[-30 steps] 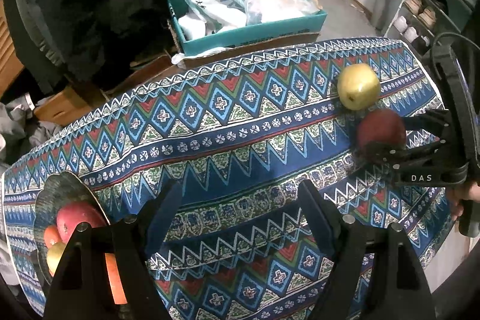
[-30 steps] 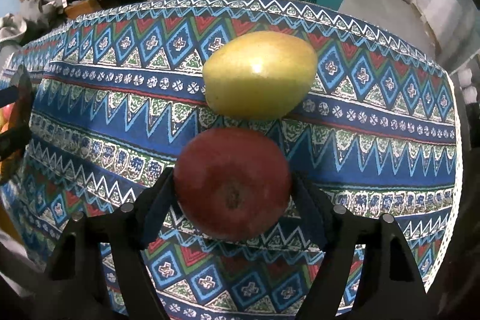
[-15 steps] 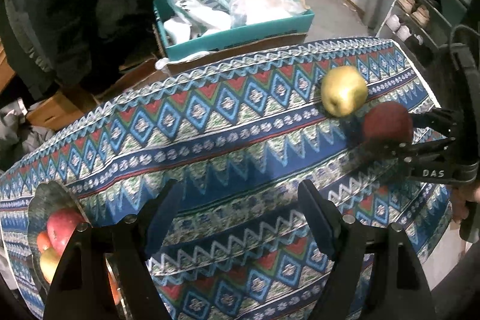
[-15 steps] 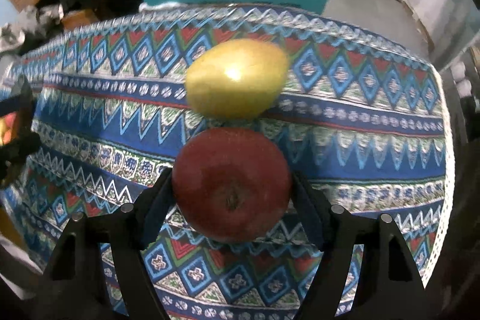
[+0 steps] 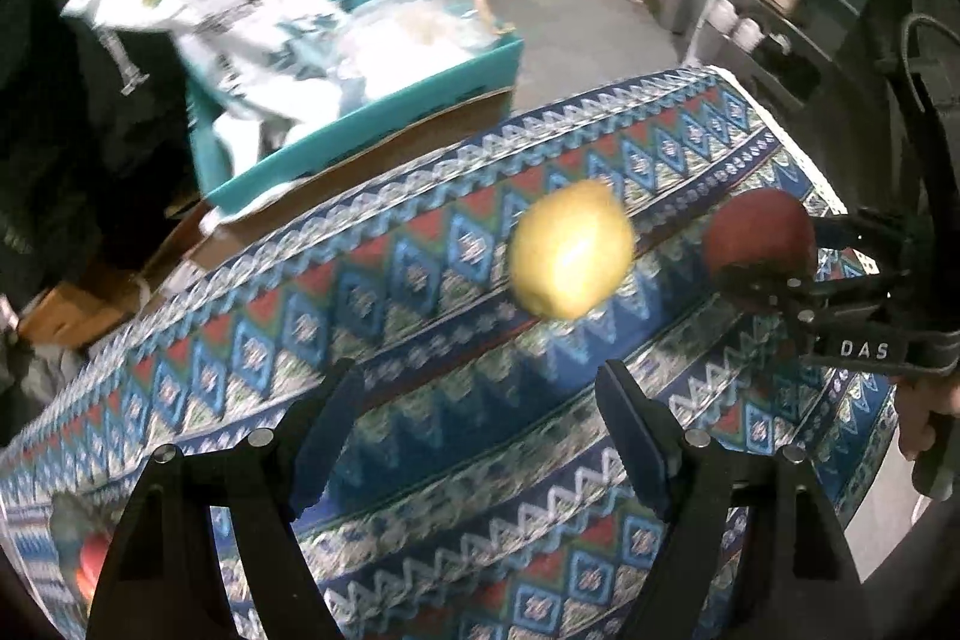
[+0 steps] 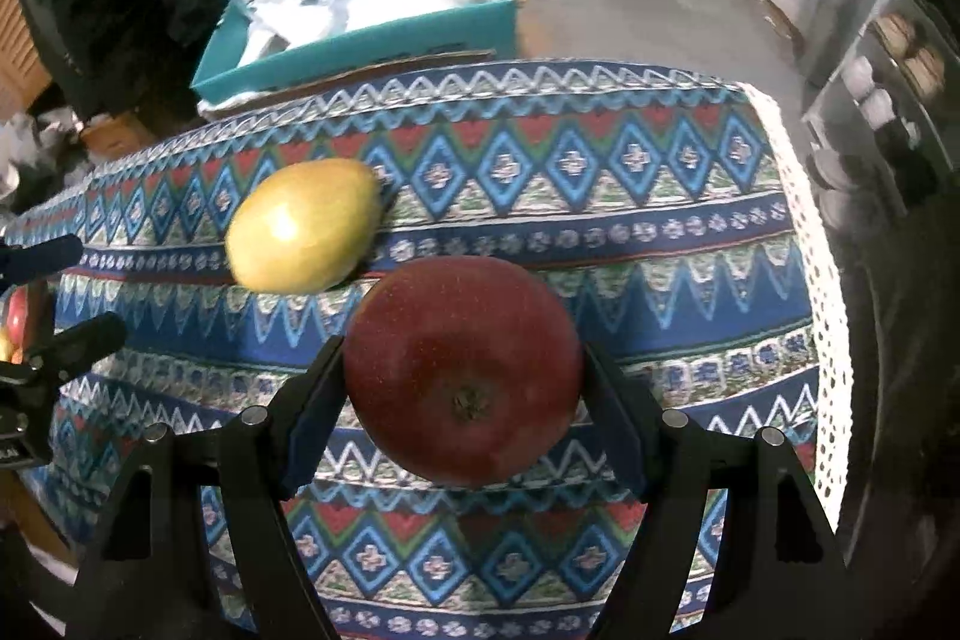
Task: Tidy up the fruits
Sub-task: 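Close the right gripper on the red apple while the left gripper grasps the yellow pear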
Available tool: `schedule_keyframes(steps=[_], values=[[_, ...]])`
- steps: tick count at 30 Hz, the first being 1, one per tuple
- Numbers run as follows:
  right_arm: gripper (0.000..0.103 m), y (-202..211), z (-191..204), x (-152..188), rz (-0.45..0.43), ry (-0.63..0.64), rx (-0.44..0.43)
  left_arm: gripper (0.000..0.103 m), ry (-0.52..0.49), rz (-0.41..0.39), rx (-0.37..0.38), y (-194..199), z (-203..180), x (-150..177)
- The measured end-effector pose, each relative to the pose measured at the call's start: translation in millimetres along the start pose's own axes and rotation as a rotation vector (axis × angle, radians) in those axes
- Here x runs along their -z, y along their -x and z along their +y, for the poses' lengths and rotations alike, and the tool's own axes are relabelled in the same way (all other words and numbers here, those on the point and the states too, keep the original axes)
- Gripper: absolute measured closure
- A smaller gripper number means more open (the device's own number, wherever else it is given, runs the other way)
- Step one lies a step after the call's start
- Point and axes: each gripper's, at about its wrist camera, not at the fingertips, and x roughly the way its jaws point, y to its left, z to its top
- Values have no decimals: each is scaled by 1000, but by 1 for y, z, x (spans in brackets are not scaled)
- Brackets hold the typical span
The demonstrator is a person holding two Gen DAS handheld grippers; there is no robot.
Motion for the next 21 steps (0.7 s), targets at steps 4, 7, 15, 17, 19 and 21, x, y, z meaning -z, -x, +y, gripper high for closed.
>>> schedule_keyframes(steps=[4,7,15,17,19,21], values=[[27,-2,-11,-2,-4,-29,5,22,-48,3,0,-16,-16,-15],[27,-3,-18,-4,-8,-42,21,22,-64,10,17,-26,-24,-23],[27,-3,-31,-7,-16,-79,25,22,-77,25,77,-48,-37,-39],[27,-4,-33,-8,-15,-83,26,22,-73,32,82,-53,-37,-41],[27,-6,-36,-9,-14,-89,27,22,-69,39,88,-59,-37,-43],[27,-9,-37,-10,-12,-93,30,22,-70,46,94,-65,-37,-44]])
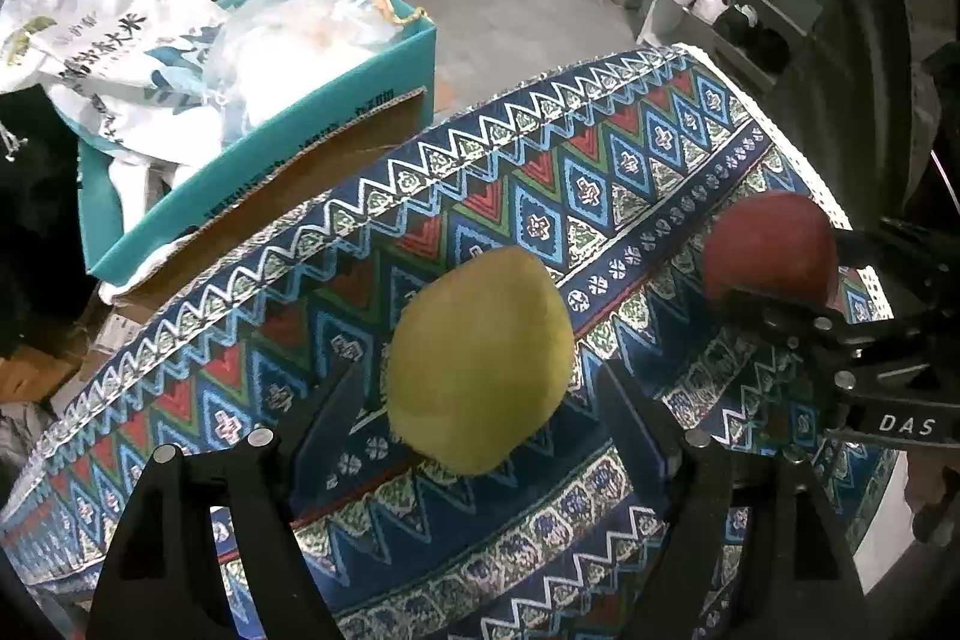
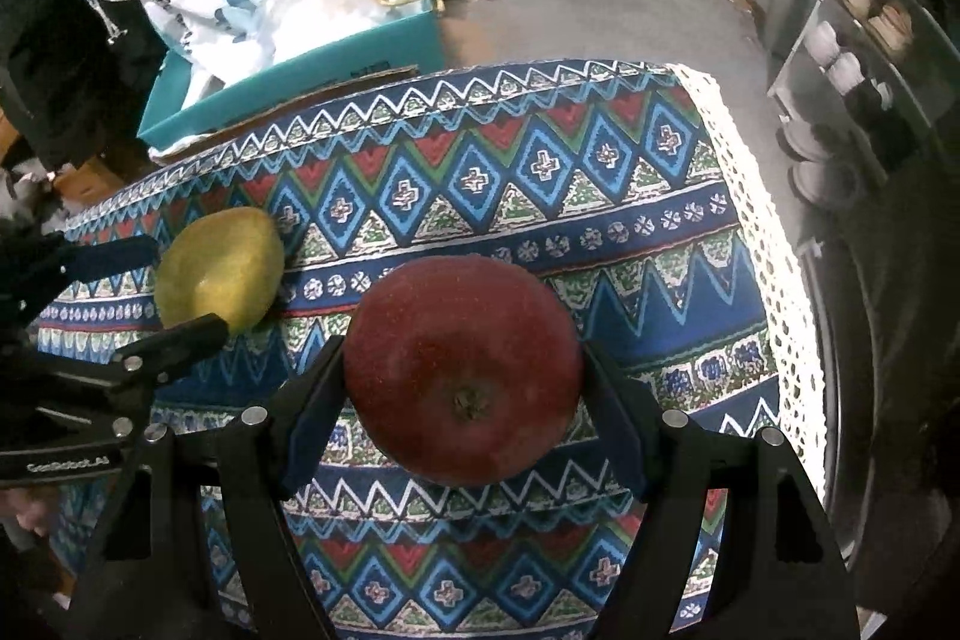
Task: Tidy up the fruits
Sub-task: 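Close the right gripper on the red apple while the left gripper grasps the yellow pear, then lift the red apple and yellow pear and carry them over the glass bowl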
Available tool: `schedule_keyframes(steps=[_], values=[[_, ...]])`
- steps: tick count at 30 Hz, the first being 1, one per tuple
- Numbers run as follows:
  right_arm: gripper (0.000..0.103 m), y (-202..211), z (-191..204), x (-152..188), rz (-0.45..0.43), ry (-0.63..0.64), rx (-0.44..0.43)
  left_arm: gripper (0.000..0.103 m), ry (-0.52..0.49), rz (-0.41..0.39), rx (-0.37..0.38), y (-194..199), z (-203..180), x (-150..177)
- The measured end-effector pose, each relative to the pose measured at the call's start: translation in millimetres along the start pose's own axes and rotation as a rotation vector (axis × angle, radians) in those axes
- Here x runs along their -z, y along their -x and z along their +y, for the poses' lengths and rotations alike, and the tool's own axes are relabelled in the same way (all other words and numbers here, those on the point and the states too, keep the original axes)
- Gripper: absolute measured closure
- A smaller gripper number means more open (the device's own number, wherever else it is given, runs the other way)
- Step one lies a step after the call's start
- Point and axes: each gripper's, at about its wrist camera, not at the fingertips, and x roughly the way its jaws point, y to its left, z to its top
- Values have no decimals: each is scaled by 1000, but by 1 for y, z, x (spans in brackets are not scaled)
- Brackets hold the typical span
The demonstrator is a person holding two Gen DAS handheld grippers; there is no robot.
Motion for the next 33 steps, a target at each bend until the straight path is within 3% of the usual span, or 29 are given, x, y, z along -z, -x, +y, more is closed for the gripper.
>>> schedule_keyframes(steps=[12,17,33], values=[[27,-9,0,-2,14,-3,-6,22,44,30,17,-26,9,-2],[27,-9,3,-3,15,-1,-6,34,36,17,62,-26,7,0],[27,11,17,-4,-24,25,-11,34,69,-11,17,0,15,26]])
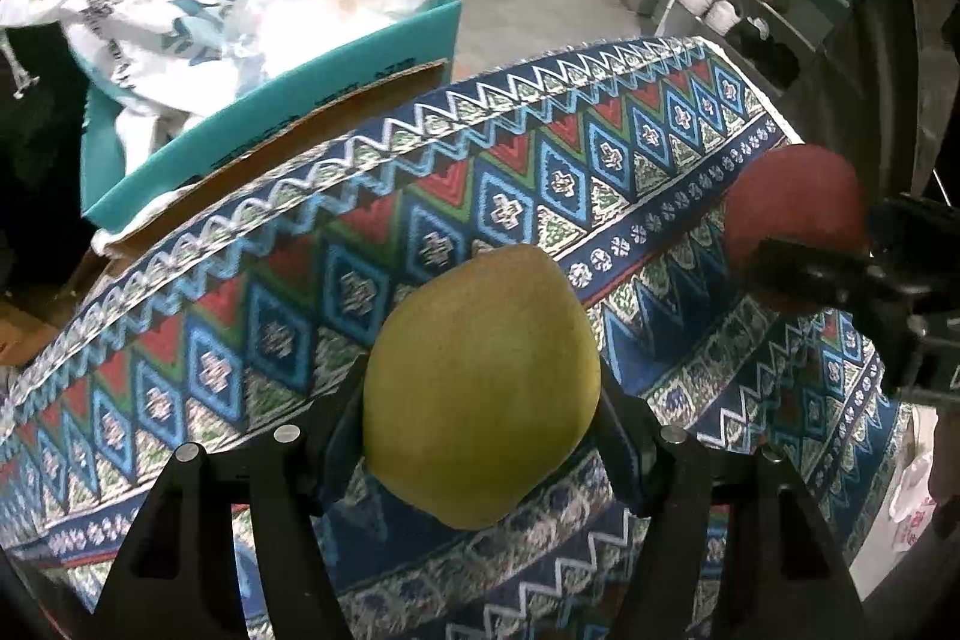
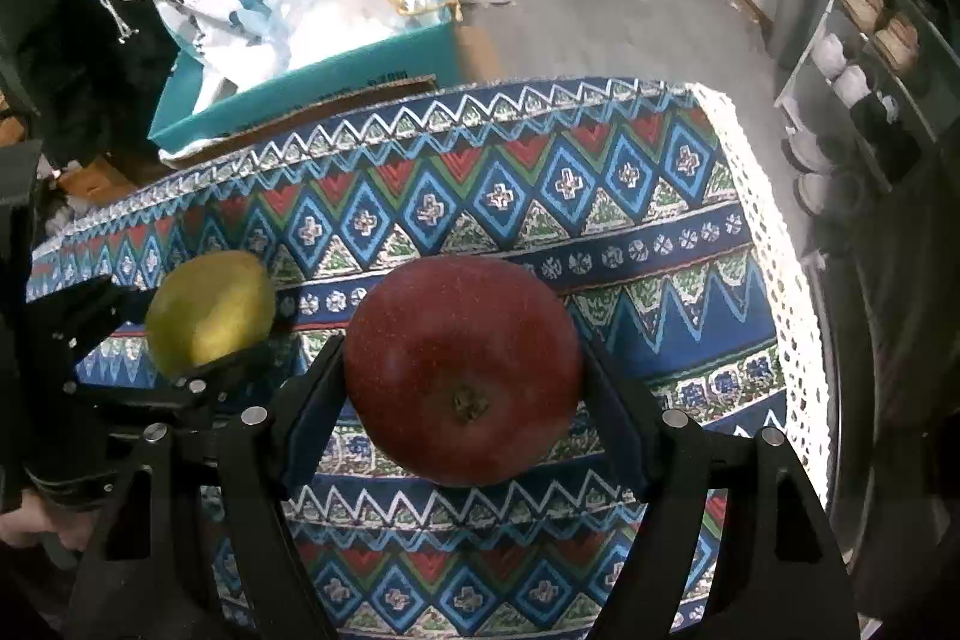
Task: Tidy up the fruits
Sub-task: 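Lift the red apple and yellow pear and carry them over the glass bowl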
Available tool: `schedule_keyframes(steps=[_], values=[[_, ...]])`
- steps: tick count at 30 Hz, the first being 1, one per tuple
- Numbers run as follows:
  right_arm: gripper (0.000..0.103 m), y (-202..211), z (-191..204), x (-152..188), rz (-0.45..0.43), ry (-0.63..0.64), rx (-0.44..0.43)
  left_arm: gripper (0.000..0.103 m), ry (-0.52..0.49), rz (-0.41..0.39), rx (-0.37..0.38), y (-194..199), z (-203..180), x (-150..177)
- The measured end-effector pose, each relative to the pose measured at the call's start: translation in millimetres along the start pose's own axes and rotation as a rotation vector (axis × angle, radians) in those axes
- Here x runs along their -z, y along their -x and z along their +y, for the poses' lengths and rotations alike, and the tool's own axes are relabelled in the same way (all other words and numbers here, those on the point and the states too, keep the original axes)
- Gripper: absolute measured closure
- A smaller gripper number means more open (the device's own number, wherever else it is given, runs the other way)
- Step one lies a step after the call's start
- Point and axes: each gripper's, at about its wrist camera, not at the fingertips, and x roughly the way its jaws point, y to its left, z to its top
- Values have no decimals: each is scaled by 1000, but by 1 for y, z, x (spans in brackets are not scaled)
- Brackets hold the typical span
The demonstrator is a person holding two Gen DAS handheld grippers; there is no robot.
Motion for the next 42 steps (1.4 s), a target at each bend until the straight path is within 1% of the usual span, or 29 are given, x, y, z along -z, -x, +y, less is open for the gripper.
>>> schedule_keyframes(steps=[16,30,36,42], values=[[27,45,35,-2,-71,59,-31,34,45,-72,-41,72,25,26],[27,84,83,-5,-132,137,-90,34,98,-153,-63,141,44,46],[27,100,106,-4,-157,177,-122,34,110,-186,-90,170,53,58],[27,113,128,-2,-175,216,-151,34,148,-207,-95,194,67,74]])
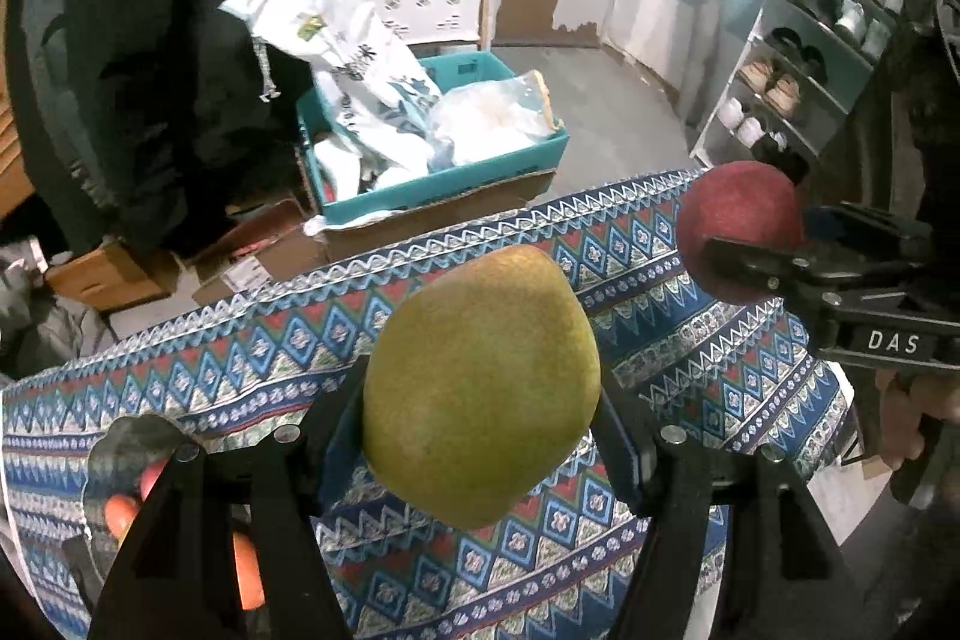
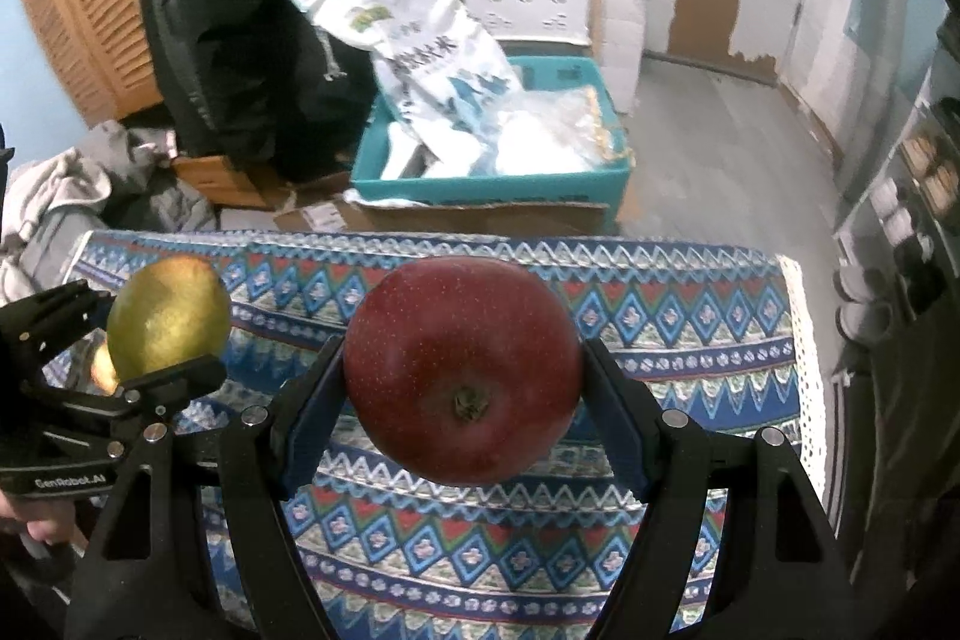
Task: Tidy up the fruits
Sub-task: 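Lift the red apple and yellow pear and carry them over the glass bowl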
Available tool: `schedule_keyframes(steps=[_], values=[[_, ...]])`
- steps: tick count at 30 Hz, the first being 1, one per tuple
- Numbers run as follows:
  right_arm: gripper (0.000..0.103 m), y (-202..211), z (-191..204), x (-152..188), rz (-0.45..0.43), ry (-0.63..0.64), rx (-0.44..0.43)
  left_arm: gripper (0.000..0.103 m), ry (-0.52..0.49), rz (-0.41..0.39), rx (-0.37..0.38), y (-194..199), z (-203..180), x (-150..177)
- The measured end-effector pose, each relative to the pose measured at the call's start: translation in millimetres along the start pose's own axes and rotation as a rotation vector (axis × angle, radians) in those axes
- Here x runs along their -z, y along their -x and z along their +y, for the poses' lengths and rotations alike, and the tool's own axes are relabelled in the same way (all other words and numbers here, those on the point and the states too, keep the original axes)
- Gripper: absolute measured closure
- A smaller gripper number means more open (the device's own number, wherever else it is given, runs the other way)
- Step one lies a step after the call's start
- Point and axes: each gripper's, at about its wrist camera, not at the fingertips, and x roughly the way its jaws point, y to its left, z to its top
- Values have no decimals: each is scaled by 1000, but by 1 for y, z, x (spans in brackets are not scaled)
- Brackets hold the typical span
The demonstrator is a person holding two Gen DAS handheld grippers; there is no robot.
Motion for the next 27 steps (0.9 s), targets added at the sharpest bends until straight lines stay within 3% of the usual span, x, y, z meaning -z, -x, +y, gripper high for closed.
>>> schedule_keyframes(steps=[27], values=[[27,-8,149,-22,8,198,-202,34,199,-46,-125,79,116,78]])
